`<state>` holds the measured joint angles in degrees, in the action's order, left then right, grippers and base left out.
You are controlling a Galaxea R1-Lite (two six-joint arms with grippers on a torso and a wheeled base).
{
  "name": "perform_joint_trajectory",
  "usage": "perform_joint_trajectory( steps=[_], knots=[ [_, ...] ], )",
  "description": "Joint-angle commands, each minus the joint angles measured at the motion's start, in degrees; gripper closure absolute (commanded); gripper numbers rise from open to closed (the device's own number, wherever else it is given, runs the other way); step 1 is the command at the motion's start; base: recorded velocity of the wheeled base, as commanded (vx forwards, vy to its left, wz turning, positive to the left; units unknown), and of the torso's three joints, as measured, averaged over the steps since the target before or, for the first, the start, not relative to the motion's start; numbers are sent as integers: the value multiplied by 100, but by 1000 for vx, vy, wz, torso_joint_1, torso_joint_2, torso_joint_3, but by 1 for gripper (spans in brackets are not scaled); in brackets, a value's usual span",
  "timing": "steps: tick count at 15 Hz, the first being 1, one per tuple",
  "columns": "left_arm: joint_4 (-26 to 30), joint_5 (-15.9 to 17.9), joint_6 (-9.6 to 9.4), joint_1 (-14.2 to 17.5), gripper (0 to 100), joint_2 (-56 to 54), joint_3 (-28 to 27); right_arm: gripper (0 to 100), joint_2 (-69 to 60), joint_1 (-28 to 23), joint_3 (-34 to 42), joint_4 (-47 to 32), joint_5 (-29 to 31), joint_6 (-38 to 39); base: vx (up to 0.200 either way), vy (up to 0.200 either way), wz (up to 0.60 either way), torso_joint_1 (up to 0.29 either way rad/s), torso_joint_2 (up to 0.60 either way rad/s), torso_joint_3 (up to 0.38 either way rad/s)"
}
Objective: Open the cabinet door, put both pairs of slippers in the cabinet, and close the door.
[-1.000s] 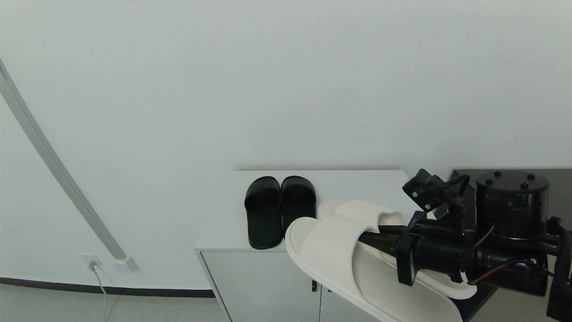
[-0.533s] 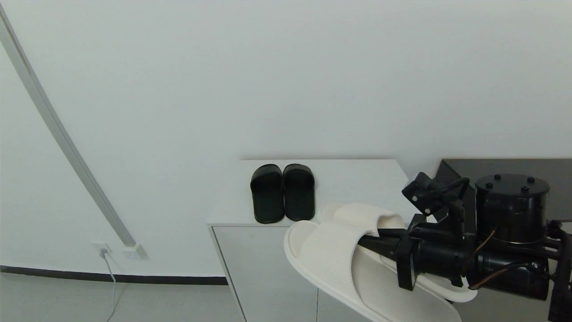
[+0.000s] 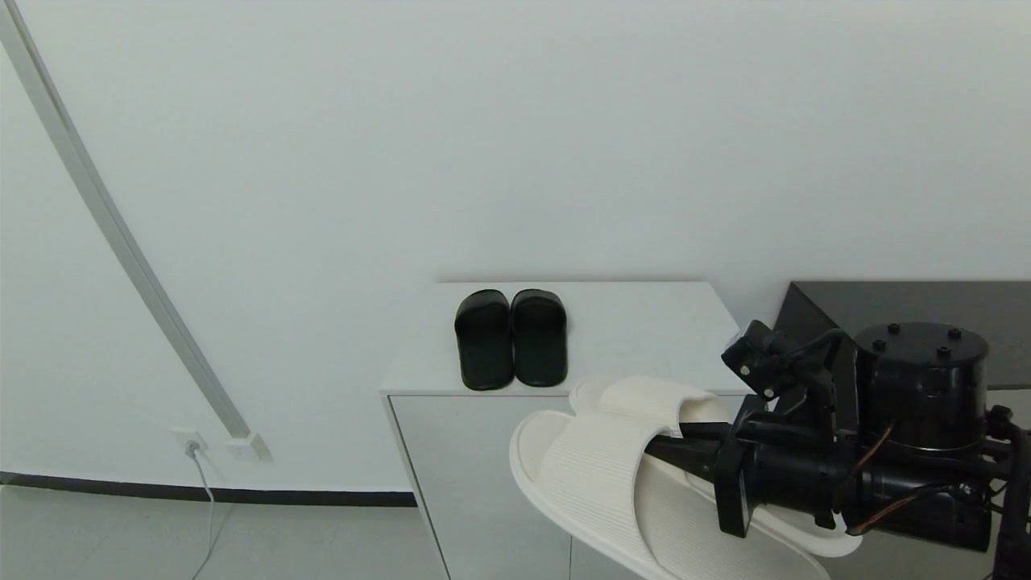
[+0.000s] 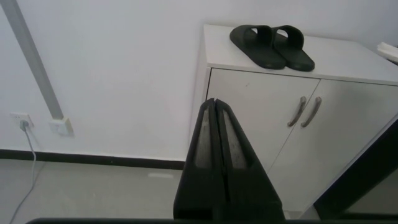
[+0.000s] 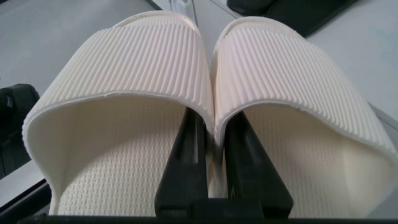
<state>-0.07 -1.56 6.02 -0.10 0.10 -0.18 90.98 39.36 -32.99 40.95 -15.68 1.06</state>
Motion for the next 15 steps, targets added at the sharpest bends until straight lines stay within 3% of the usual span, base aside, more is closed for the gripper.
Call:
perform_joint_trajectory(
  steps=[1, 7, 15],
  knots=[
    [-1, -2, 4, 1, 100, -1, 1, 100, 25, 1, 12, 1, 3, -1, 0, 0, 0, 0, 0, 0],
    [-1, -11, -13, 1, 100, -1, 1, 100, 25, 10, 38, 1, 12, -1, 0, 0, 0, 0, 0, 0],
    [-1, 33, -92, 1, 100, -1, 1, 100, -115, 159, 539, 493, 91, -106, 0, 0, 0, -144, 334, 181]
  ],
)
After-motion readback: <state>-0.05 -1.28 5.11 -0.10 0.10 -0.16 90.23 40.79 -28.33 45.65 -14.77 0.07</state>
